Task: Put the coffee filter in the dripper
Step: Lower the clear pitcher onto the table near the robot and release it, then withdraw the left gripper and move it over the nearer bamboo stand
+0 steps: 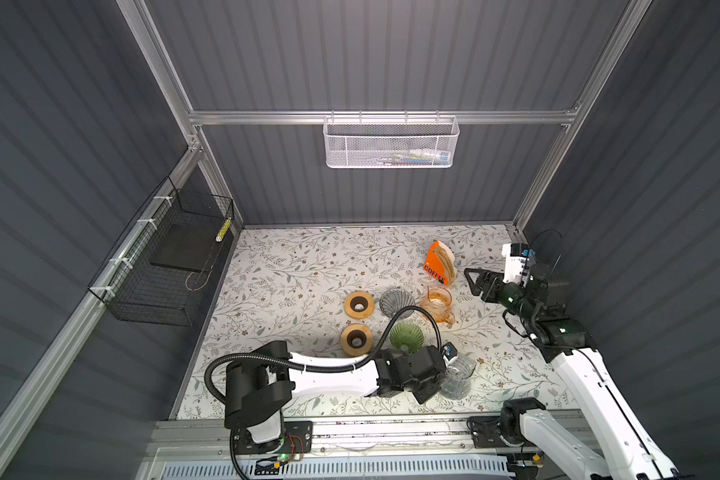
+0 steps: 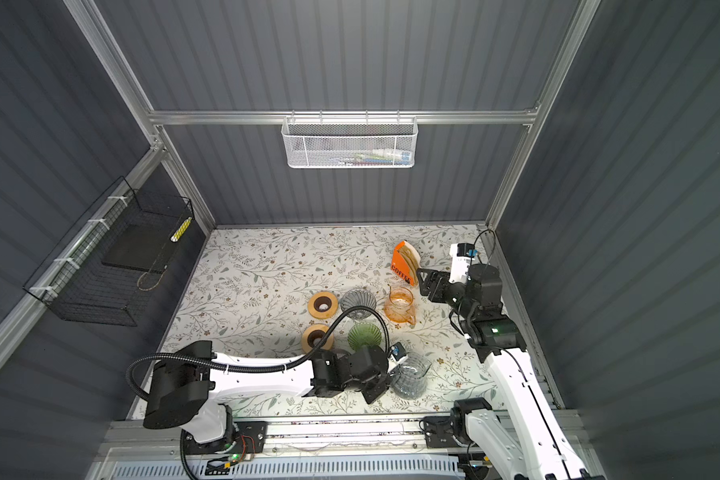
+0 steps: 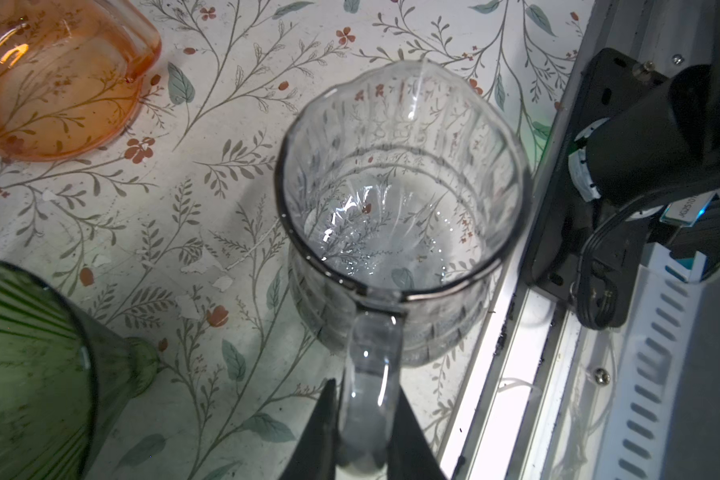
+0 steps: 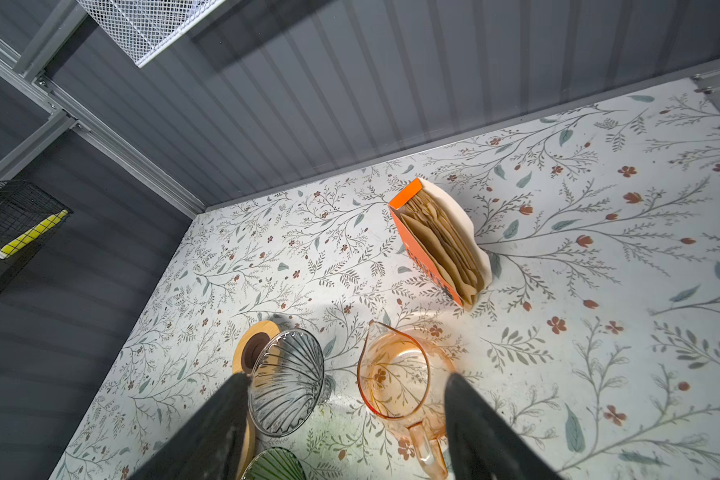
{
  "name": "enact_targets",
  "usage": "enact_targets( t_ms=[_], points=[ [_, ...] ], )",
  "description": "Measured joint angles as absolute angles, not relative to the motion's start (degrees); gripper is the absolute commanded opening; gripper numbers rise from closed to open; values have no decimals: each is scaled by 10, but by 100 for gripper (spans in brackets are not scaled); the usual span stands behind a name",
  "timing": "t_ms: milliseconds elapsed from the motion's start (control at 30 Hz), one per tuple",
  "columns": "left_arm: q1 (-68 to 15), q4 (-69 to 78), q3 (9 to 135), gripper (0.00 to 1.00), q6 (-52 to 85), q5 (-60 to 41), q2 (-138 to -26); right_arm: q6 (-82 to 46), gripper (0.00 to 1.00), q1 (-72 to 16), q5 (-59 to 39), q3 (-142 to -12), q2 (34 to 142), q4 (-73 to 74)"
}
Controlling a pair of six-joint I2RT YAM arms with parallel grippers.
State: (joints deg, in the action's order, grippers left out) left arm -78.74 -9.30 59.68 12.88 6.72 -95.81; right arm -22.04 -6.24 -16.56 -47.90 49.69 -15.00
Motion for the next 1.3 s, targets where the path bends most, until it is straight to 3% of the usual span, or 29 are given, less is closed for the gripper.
enact_targets(
  t_ms=[667,900,1300],
  points=[
    [-788,-96,601,32,127,107,-958,-221,75,-62,-172,-479,497,-149],
    [-788,-100,601,39,130,110,-955,-221,75,-62,-176,-479,497,-148],
    [-788,-137,606,39,143,117,-860,-223,74,-62,-178,-479,497,-150]
  ],
)
